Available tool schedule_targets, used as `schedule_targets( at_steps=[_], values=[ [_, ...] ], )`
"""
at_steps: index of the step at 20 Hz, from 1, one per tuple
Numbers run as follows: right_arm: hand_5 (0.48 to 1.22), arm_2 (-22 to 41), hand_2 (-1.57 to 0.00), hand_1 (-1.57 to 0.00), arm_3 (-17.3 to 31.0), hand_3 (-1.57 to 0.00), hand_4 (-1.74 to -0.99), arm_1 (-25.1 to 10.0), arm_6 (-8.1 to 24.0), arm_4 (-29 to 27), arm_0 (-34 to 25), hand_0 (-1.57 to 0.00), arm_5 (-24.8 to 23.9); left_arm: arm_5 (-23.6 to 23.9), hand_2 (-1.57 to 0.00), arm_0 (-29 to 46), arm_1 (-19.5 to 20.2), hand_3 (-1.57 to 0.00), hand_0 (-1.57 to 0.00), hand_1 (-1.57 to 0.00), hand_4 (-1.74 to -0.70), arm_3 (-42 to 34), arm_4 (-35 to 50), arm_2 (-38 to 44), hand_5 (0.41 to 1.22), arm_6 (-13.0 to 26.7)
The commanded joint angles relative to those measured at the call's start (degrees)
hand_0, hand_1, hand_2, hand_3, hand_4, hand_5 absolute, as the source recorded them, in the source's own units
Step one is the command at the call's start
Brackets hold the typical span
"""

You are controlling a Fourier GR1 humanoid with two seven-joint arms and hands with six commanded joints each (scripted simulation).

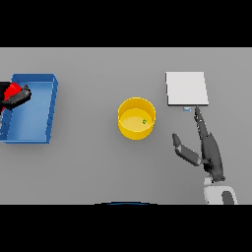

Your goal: Pick up the red beaker and tilt it to pour out 1 green nut into yellow bowl. Pick up the yellow bowl and place it on the metallic measuring scale.

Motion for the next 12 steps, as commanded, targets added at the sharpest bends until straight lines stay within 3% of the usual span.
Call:
schedule_targets(
  at_steps=[1,3,5,9,12],
  values=[
    [0.665,0.4,0.00,0.00,-0.1,0.00,-1.181,0.1,0.5,0.5,0.0,0.00,0.0,-1.4,-0.61,-0.3,0.3,-0.58,-0.75,-0.60,-0.97,-0.3,1.1,-0.4,0.740,0.0],
    [0.667,0.4,0.00,0.00,-0.3,0.00,-1.184,-0.1,0.4,0.3,0.3,0.00,0.3,-3.3,-0.39,-0.3,1.1,-0.37,-0.48,-0.39,-0.88,-1.5,2.0,-0.8,0.710,0.0],
    [0.666,0.7,0.00,0.00,-0.5,0.00,-1.189,0.2,0.4,0.3,0.5,0.00,0.4,-3.9,-0.25,0.4,1.4,-0.24,-0.30,-0.25,-0.83,-2.0,3.1,-0.4,0.688,-0.4],
    [0.660,1.5,0.00,0.00,-1.1,0.00,-1.193,0.9,3.2,1.7,-0.1,0.00,-0.4,-3.0,-0.10,0.5,1.2,-0.10,-0.12,-0.10,-0.79,-1.1,3.4,0.5,0.674,-2.8],
    [0.660,2.0,0.00,0.00,-1.3,0.00,-1.203,-0.3,3.4,4.6,0.3,0.00,-1.3,-1.7,-0.05,0.0,0.5,-0.05,-0.06,-0.05,-0.79,-1.1,4.0,1.8,0.674,-4.6]
  ],
)
